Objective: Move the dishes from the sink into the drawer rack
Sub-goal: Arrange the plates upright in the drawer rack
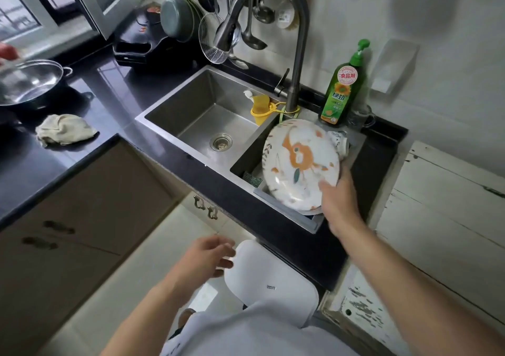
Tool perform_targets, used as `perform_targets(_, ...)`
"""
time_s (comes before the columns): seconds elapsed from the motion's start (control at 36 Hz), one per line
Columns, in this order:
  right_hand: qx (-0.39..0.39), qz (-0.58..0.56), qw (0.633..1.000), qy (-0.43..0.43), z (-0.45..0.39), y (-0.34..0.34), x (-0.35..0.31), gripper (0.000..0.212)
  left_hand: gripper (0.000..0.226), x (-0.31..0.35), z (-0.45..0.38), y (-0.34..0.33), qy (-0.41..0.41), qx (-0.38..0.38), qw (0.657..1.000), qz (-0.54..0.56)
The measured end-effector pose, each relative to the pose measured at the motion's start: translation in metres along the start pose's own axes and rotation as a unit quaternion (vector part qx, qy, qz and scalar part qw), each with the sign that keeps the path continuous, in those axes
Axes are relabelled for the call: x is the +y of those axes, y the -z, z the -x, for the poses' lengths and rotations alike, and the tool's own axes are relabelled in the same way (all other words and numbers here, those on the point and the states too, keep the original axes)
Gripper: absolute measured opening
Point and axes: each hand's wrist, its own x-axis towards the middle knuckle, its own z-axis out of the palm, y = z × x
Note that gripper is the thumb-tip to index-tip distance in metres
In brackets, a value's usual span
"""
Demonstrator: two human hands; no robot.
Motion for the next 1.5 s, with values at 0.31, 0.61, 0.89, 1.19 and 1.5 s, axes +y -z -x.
perform_targets(0.31, -0.144, -0.385, 0.839, -0.357, 0.129, -0.059, 0.039, 0.046, 0.044, 0.012, -0.002, -0.045, 0.006, -0.062, 0.918, 0.391)
perform_targets(0.61, -0.493, 0.125, 0.845, -0.164, 0.071, -0.016, 0.059, 0.027, 0.063, -0.010, -0.004, -0.020, 0.014, 0.062, 0.866, 0.496)
perform_targets(0.89, -0.242, 0.699, 0.623, 0.255, -0.078, 0.031, 0.072, 0.084, 0.056, -0.016, 0.005, -0.015, 0.031, 0.125, 0.856, 0.500)
perform_targets(1.19, -0.291, 0.789, 0.470, 0.268, -0.085, 0.023, 0.094, 0.093, 0.048, -0.013, 0.016, -0.013, 0.033, 0.153, 0.860, 0.486)
perform_targets(1.5, -0.197, 0.724, 0.515, 0.415, -0.096, 0.046, 0.087, 0.038, 0.054, -0.011, 0.019, -0.014, 0.029, 0.163, 0.860, 0.482)
